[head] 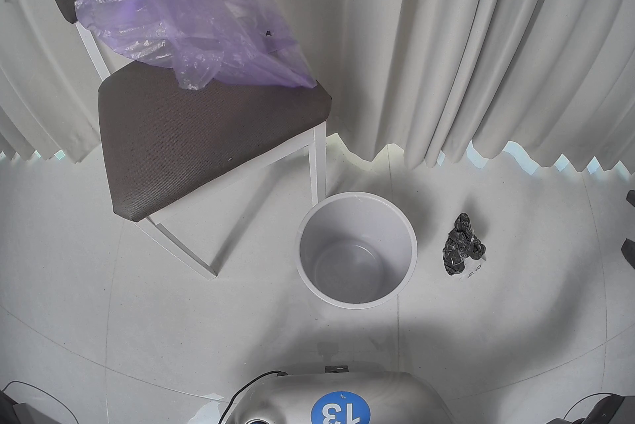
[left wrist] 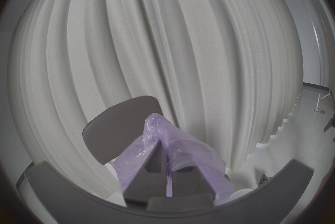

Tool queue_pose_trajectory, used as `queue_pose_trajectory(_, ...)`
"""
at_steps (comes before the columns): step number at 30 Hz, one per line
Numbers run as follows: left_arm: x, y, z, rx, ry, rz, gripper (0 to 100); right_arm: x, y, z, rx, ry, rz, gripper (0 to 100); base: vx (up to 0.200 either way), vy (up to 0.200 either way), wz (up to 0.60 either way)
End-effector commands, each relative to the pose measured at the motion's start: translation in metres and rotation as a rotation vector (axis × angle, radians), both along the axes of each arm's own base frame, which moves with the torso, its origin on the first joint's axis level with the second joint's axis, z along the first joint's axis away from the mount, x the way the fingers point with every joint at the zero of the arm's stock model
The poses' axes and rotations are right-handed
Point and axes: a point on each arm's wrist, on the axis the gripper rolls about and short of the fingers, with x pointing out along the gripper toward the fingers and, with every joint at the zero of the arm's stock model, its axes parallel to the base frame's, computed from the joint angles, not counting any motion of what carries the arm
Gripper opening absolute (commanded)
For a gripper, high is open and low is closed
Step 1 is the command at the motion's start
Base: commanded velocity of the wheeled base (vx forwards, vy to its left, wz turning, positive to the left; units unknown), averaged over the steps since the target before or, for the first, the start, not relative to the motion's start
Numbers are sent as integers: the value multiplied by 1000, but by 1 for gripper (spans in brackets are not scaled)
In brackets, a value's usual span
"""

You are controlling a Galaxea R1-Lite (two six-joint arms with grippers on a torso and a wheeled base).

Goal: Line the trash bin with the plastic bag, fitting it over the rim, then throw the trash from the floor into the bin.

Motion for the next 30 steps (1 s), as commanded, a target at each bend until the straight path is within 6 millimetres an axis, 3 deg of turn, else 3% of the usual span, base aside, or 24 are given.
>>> queue_pose_trajectory(1,2,-36,6,14,2,-58,0,29,21,1,37,70,82,100,0,0,0)
queue_pose_trajectory(7,0,-51,3,84,14,-64,0,42,44,6,55,76,158,100,0,0,0)
queue_pose_trajectory(10,-3,-58,2,105,8,-80,0,59,70,-1,47,119,127,100,0,0,0)
queue_pose_trajectory(16,-7,-60,3,95,1,-103,0,70,97,-8,112,142,109,100,0,0,0)
queue_pose_trajectory(21,-21,-68,5,79,-3,-149,0,96,134,-15,257,245,24,100,0,0,0)
queue_pose_trajectory(26,-32,-67,8,61,-5,-168,0,105,144,-26,237,290,3,100,0,0,0)
queue_pose_trajectory(30,-41,-64,11,46,-14,-195,0,119,141,-19,258,277,-46,100,0,0,0)
